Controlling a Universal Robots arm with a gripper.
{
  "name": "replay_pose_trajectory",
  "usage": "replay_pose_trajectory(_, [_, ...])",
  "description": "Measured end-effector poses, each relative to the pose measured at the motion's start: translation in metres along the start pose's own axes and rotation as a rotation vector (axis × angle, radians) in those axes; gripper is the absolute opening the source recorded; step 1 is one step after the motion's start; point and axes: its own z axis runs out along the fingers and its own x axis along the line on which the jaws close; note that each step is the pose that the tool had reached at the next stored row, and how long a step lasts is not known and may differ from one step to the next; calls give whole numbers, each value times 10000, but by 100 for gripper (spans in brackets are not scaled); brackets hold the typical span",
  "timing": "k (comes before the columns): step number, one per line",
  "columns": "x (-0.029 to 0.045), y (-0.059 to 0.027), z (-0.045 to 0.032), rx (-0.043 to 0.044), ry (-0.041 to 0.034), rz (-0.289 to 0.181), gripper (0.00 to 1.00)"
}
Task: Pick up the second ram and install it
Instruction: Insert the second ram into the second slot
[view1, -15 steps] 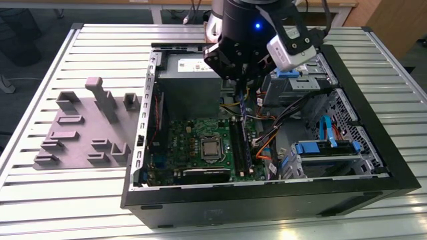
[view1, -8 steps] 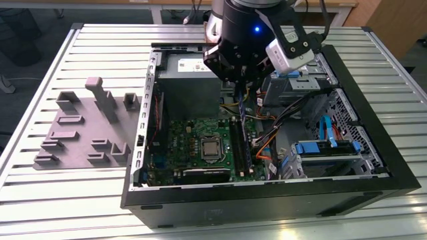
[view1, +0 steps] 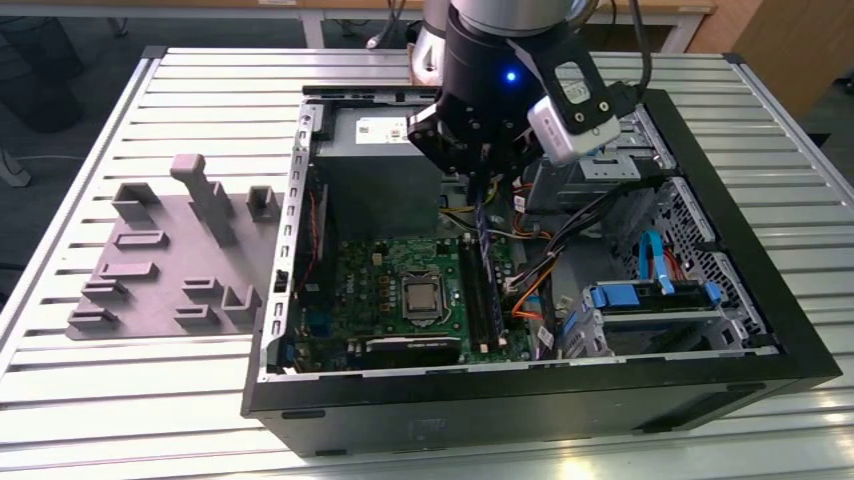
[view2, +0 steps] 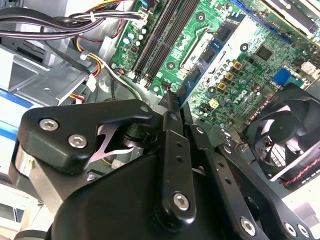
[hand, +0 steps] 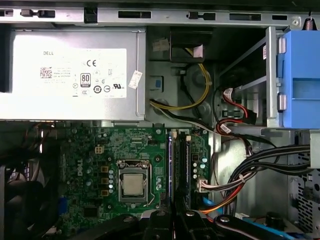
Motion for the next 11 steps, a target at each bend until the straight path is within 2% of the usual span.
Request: replay_pose_trajectory(11, [0,-5,194,2,77,13,14])
